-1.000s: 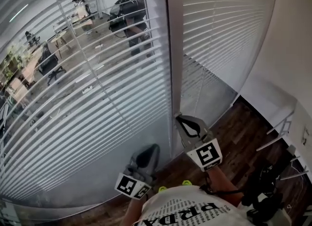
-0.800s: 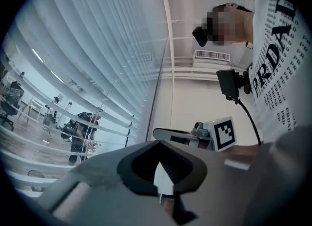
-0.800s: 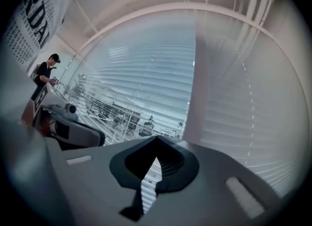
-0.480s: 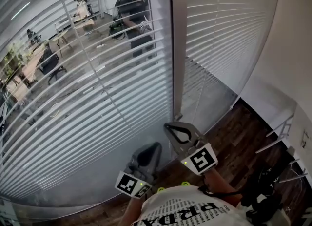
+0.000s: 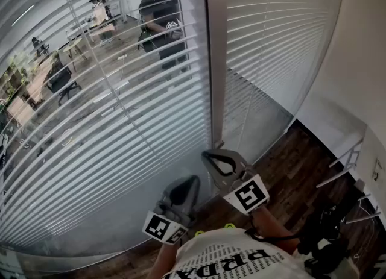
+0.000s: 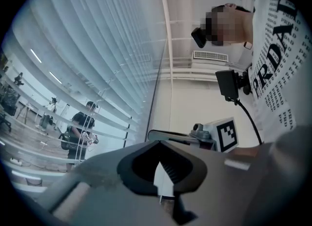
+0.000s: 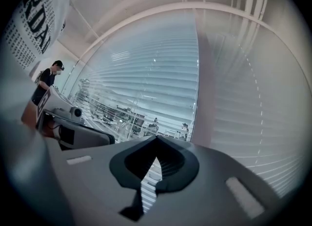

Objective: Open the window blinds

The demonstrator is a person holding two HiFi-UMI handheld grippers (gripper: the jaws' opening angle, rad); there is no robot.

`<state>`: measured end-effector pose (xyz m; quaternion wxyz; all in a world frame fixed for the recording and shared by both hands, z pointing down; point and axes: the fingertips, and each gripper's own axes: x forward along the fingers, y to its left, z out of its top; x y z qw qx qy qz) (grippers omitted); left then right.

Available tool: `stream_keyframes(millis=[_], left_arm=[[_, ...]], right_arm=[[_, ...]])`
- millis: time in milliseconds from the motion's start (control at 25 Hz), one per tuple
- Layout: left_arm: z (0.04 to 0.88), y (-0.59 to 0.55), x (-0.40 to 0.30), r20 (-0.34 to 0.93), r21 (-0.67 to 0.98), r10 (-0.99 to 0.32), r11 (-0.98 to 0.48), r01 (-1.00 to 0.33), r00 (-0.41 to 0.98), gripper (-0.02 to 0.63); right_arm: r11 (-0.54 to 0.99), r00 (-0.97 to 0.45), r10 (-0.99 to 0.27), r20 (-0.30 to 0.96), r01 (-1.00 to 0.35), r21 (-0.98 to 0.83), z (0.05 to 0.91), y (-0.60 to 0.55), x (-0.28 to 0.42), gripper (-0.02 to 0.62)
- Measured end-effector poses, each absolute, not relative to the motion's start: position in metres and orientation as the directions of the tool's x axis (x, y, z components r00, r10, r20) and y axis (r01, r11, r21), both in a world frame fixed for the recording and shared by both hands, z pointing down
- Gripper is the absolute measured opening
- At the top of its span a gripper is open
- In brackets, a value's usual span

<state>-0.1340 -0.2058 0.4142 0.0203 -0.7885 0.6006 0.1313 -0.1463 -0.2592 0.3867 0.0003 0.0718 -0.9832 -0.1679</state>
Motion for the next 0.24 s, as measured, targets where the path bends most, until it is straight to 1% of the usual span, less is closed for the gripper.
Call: stream_keyframes(millis=[240], left_arm=[[0.408,-0.2,-0.15,-0.225,0.132,-0.945,-0.272,-0.953,0.239,-0.009]], right_arm=[[0.934,-0.99,-0.138,-0.021,-0.137,0.331,0.378,-0.253,-0.162,0.006]])
